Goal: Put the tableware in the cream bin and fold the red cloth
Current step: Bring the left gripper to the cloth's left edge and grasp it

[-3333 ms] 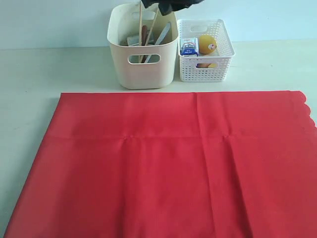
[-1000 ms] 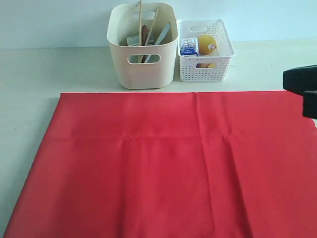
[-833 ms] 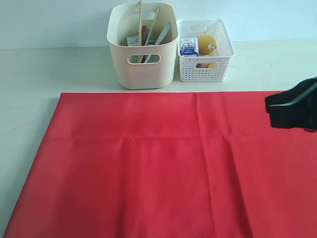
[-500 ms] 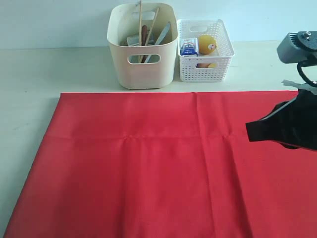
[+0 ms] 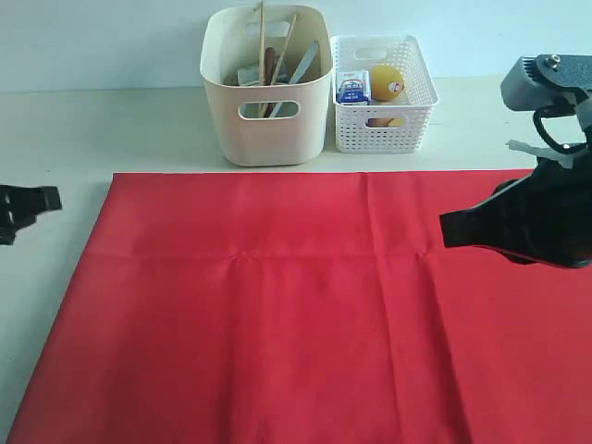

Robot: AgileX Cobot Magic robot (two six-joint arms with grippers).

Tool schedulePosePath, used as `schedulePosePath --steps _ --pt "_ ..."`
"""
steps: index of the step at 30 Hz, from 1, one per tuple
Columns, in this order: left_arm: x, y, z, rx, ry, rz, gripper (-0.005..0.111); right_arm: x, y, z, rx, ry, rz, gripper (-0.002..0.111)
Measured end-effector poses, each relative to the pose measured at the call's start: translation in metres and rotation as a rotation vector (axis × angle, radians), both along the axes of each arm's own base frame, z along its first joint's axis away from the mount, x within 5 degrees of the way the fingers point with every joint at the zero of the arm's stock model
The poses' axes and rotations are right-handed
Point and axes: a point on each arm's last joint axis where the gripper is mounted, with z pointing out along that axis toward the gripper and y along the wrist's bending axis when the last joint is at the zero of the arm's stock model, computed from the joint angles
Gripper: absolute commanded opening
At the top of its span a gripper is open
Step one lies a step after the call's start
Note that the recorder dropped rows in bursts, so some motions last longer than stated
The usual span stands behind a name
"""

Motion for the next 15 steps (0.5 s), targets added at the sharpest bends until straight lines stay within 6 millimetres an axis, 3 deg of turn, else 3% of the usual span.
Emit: schedulePosePath --steps 9,15 --pt "0.007 -0.027 -0.020 0.061 0.085 -0.151 0.053 0.019 0.009 -0.013 0.010 -0.032 -0.016 0.001" --pt "0.018 -0.031 -0.044 0.081 0.171 -0.154 0.062 0.032 0.016 -0.037 -0.032 0.034 -0.021 0.001"
